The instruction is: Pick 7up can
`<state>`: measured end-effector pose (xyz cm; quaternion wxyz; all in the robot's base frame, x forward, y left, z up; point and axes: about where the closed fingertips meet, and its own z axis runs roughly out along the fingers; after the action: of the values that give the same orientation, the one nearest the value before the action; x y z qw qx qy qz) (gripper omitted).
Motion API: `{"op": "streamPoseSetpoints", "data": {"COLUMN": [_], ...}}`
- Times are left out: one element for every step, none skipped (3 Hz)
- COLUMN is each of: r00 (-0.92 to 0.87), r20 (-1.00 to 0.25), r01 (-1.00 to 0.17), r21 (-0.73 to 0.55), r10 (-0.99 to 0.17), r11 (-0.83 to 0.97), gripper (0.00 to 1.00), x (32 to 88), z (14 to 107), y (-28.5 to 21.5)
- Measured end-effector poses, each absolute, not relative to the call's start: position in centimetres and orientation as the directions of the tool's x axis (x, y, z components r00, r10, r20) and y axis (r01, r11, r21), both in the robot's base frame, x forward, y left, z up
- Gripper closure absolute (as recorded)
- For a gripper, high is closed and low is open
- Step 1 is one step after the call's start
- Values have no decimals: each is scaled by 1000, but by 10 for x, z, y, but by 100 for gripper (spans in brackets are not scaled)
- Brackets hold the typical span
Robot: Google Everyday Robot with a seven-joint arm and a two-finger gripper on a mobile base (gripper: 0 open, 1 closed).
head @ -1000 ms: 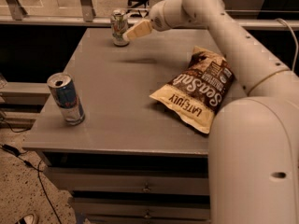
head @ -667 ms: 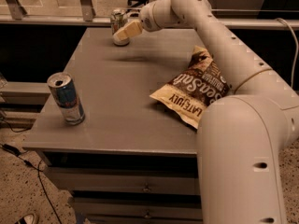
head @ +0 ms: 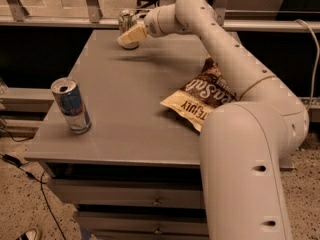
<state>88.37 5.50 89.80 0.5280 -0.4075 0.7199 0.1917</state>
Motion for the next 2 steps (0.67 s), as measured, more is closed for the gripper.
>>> {"op": "streamPoseSetpoints", "data": {"r00": [-125, -127], "r20": [-925, -938], "r01": [-777, -784], "r21": [-134, -105], "r10": [-358, -324], "r11": [616, 612], "gripper": [13, 38], "x": [893, 900], "z": [895, 897], "y": [55, 68]}}
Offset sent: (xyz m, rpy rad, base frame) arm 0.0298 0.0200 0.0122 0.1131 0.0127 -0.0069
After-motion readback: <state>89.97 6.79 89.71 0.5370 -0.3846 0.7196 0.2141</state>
